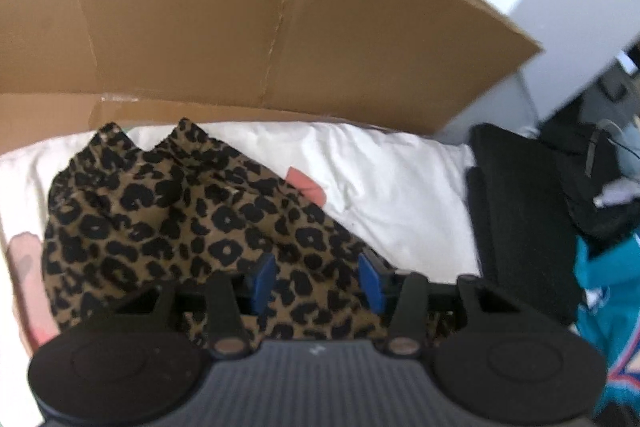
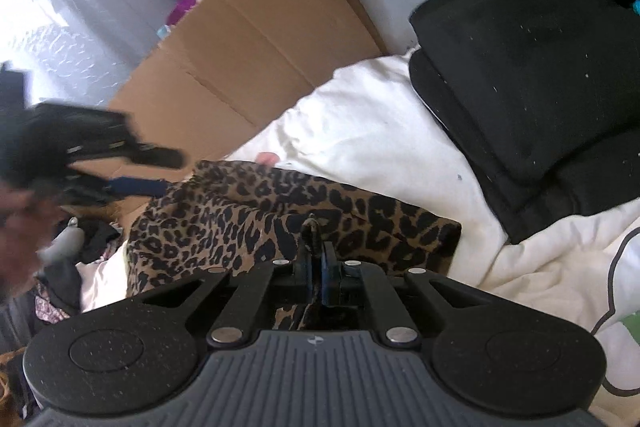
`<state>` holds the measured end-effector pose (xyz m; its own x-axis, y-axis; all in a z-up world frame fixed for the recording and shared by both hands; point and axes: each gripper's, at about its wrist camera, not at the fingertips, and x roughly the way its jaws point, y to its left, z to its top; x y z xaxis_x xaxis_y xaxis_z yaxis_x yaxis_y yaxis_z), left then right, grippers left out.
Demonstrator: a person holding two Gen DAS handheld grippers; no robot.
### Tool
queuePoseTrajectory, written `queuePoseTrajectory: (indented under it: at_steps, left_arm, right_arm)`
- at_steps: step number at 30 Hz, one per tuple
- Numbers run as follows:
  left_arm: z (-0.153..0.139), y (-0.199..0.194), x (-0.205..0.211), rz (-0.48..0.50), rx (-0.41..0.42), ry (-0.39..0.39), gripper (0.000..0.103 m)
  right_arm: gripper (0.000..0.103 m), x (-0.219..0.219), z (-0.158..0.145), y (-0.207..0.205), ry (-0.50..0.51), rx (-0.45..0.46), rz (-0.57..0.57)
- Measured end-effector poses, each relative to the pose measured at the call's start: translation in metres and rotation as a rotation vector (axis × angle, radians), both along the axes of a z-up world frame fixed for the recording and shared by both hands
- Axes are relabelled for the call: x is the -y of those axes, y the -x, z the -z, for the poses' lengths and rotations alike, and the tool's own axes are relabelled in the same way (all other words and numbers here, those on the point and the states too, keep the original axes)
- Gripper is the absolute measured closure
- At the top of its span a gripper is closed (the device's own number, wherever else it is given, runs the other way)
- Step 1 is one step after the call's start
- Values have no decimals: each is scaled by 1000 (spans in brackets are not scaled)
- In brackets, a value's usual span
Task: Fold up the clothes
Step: 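Lower the folded trousers onto the duvet with both tools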
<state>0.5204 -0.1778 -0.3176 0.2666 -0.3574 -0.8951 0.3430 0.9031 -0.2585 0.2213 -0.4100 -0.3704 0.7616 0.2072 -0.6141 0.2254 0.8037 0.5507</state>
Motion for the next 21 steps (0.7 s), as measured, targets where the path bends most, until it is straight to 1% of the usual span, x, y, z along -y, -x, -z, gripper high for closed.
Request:
queuePoseTrajectory:
  at_steps: [2,7,10,12,16,18,21]
  left_arm:
    - [7,-11,11,-22,-20,-14,57]
    - [28,-35,22,-47,-45,-142,59]
    - [34,-47,26,-53,-44,-181,59]
    - [39,-53,29,-58,-67,-208,59]
    - [51,-65,31,-74,-110,-284,59]
    - [54,-70,26,-107,-123,-303,59]
    - [60,-79,18,-154,-149,-300,59]
  right_arm:
    - [101,-2,-2,2,4,9,-10]
    - [101,-3,-8,5,14,36,-28]
    - [101,-1,-11,8,-14,48,-29]
    - [101,0,-13,9,-32,56,-30]
    - [101,-1,-20,13,-36,78,-46]
    - [101,0,-24,14,-46,92,-49]
    - [101,-2,-28,15,-42,108,-65]
